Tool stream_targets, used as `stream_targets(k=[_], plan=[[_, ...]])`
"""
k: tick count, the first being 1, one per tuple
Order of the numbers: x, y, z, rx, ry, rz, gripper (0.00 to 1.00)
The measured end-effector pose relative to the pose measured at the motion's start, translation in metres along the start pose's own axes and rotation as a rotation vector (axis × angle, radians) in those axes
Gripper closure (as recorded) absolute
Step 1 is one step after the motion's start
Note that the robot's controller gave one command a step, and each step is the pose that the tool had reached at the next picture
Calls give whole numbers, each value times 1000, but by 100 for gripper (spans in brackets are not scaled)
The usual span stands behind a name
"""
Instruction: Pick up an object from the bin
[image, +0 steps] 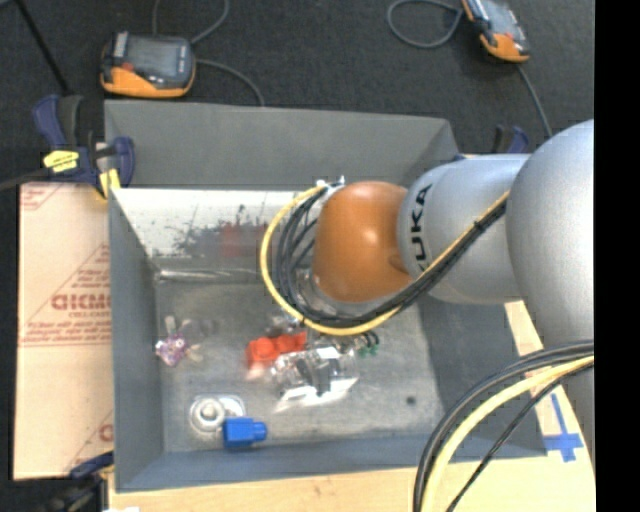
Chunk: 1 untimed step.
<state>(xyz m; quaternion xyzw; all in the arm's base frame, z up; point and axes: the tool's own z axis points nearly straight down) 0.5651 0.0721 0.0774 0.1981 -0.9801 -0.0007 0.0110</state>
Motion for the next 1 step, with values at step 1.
stream_targets(k=[1], plan=[[5, 23, -111, 9, -32, -24, 100]])
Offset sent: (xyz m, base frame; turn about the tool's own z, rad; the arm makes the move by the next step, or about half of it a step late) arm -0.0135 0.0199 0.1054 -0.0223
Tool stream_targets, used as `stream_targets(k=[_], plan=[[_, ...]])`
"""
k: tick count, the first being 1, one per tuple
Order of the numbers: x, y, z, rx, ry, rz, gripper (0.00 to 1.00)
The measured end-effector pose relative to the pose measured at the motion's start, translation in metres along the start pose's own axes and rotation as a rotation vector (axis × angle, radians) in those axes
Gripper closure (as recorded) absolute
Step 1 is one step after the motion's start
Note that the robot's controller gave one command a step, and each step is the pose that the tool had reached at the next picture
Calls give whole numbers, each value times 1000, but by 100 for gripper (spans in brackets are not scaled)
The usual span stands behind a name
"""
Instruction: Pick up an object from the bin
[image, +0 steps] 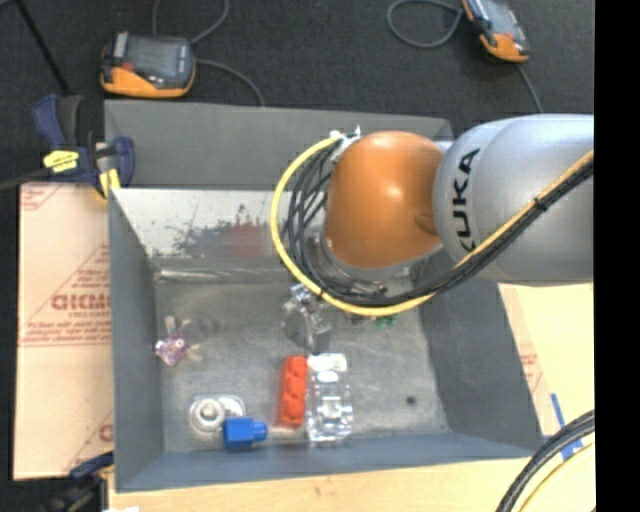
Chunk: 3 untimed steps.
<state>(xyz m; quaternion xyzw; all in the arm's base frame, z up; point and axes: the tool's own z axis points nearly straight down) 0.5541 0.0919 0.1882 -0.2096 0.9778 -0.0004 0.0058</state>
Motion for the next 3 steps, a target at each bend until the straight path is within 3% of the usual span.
stream_targets(k=[1, 2, 3], plan=[[1, 0, 5, -3, 7, 3, 0], [38, -3, 94, -5, 11, -451, 0], [33, -2, 91, -3, -4, -448, 100]])
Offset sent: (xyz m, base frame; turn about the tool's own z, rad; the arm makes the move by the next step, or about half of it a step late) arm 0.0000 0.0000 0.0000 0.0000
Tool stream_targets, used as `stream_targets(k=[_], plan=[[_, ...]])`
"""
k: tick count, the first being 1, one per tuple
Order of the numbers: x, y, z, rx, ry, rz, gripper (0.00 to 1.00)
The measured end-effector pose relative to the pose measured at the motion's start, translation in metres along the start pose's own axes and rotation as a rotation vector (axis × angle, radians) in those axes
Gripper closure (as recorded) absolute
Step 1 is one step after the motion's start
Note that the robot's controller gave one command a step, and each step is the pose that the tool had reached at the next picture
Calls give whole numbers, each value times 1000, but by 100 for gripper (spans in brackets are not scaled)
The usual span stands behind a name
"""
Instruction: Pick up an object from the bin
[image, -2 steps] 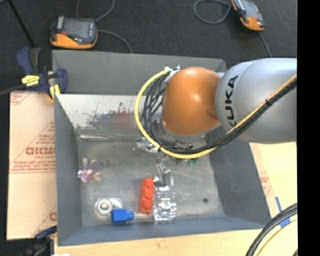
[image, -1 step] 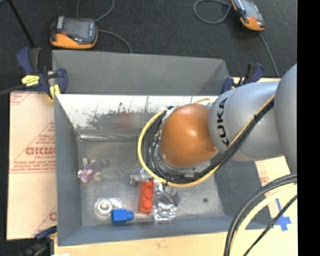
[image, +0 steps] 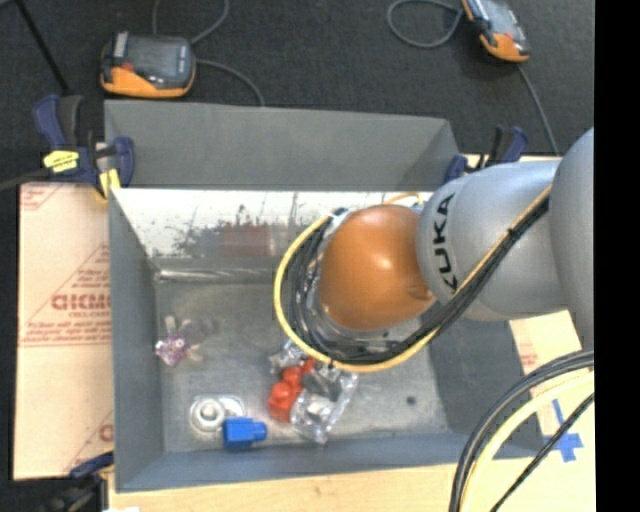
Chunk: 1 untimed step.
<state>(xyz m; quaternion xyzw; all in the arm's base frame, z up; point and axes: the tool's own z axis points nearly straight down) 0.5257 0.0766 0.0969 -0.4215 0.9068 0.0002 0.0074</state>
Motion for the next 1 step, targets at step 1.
stream_targets(k=[1], plan=[[3, 24, -119, 0, 6, -3, 100]])
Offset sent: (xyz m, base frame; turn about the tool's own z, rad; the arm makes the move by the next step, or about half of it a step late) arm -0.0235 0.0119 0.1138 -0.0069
